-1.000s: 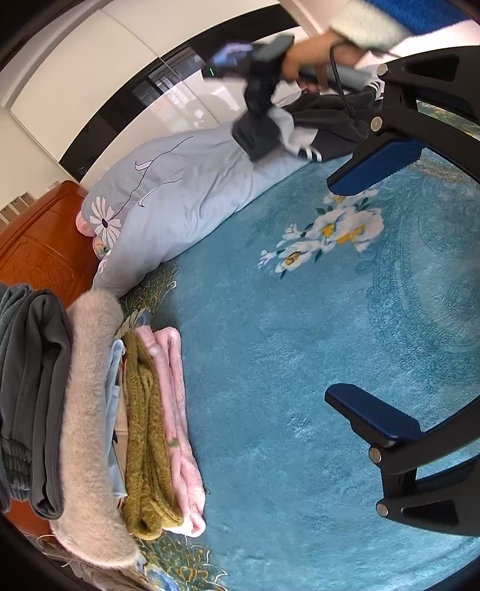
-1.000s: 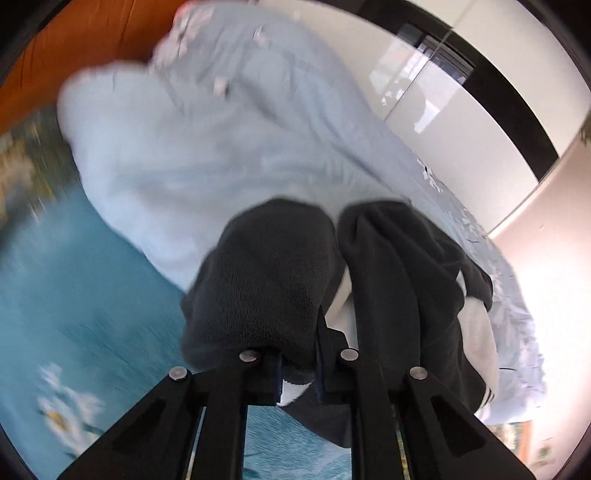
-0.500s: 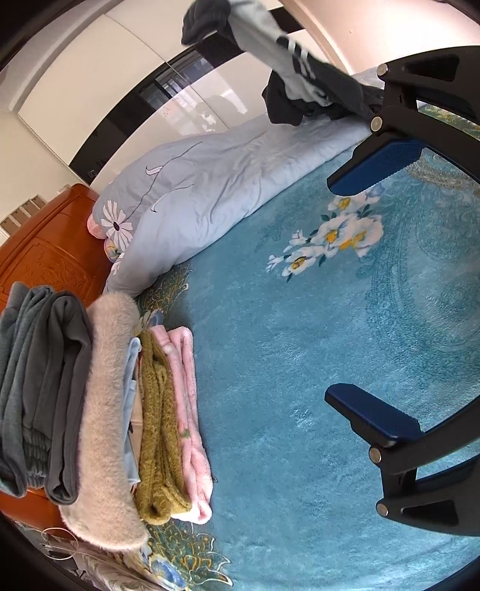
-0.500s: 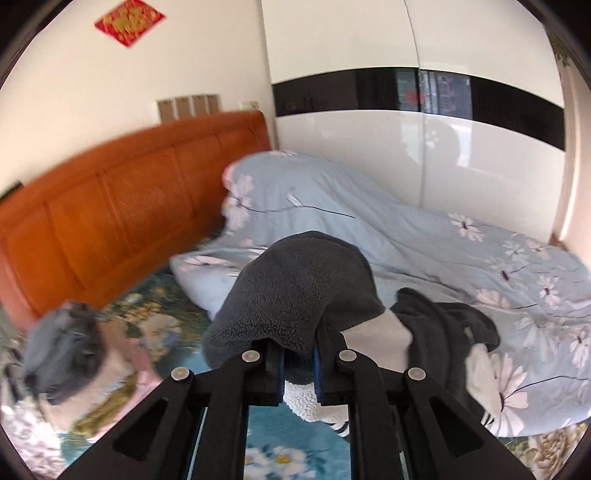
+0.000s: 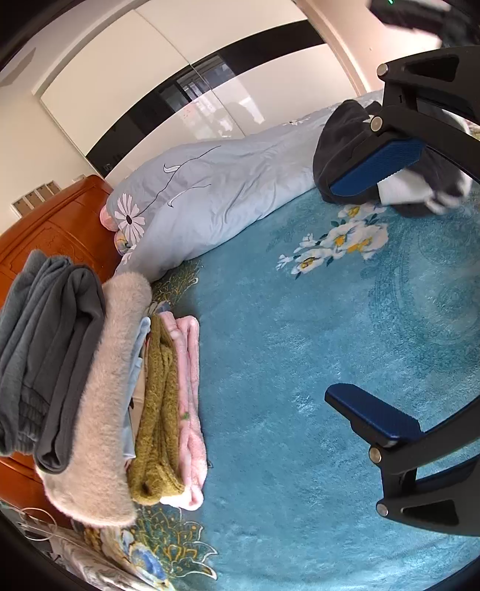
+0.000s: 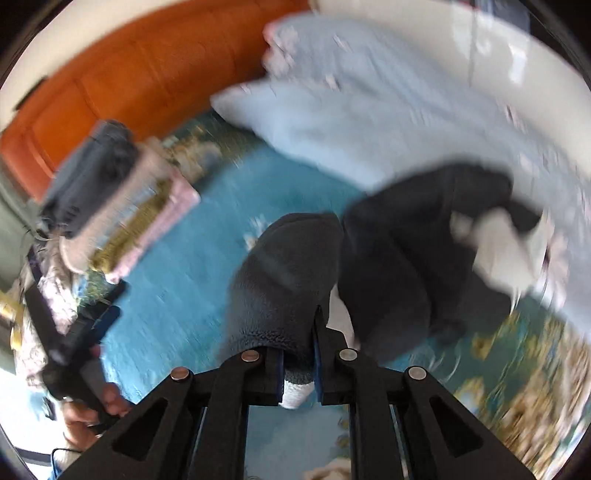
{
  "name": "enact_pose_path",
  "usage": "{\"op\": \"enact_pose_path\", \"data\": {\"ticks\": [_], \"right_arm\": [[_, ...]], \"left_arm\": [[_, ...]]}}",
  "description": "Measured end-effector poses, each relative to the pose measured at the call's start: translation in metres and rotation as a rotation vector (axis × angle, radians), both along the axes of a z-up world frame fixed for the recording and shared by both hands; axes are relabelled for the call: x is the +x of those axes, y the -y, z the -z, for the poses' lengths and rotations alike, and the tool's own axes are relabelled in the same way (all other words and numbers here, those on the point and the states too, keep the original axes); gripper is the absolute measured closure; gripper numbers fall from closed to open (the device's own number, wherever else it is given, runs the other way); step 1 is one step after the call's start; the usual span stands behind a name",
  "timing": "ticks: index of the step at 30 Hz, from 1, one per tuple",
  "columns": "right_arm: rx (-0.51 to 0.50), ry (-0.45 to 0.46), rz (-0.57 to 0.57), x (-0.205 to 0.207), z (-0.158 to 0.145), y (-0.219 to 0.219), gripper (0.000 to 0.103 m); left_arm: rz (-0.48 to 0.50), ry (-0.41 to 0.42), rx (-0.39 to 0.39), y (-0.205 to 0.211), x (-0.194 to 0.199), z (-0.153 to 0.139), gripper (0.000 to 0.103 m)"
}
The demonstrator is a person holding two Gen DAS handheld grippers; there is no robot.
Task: Fold clothes
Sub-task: 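Grasp the black fleece jacket with the right gripper and lift it, then grasp the jacket edge with the left gripper while the right gripper holds the jacket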
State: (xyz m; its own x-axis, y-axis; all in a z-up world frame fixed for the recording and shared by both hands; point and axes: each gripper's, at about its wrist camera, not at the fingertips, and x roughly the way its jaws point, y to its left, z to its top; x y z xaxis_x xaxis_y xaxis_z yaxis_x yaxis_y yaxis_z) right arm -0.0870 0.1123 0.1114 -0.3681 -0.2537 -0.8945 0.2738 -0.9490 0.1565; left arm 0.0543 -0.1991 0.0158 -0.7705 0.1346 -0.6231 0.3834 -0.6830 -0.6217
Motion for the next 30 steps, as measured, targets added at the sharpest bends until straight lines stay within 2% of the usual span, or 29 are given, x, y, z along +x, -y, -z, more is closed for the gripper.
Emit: {"op": "enact_pose_path", "data": {"ticks": [4, 7, 10, 15, 20, 23, 25, 30], "right_arm": [[0.044, 0.145, 0.046, 0.002, 0.055, 0.016, 0.091], [0.098, 0.184, 0.041, 0.005, 0.078, 0.03, 0.09], [0.133, 0.198, 0.038, 0.016, 0.085, 0.031, 0.09], [0.164, 0.212, 0.094, 0.024, 0.084, 0.029, 0.09], [0.077, 0.199, 0.201, 0.028, 0.076, 0.022, 0.09], [-0.01, 0.231, 0.273, 0.023, 0.084, 0.021, 0.09], [-0.052, 0.234, 0.257, 0.017, 0.088, 0.03, 0.09], [-0.146, 0.164, 0.176, 0.015, 0.084, 0.042, 0.09]], "left_arm": [[0.03, 0.04, 0.027, 0.002, -0.006, 0.007, 0.0], [0.085, 0.092, 0.054, 0.0, -0.017, 0.017, 0.0], [0.133, 0.145, 0.085, 0.0, -0.025, 0.025, 0.0], [0.166, 0.168, 0.155, 0.011, -0.024, 0.027, 0.0], [0.183, 0.232, 0.178, 0.025, -0.017, 0.029, 0.0], [0.129, 0.217, 0.228, 0.026, -0.008, 0.034, 0.0], [0.091, 0.205, 0.264, 0.026, -0.002, 0.037, 0.0], [0.191, 0.165, 0.113, -0.009, -0.014, 0.02, 0.0]]}}
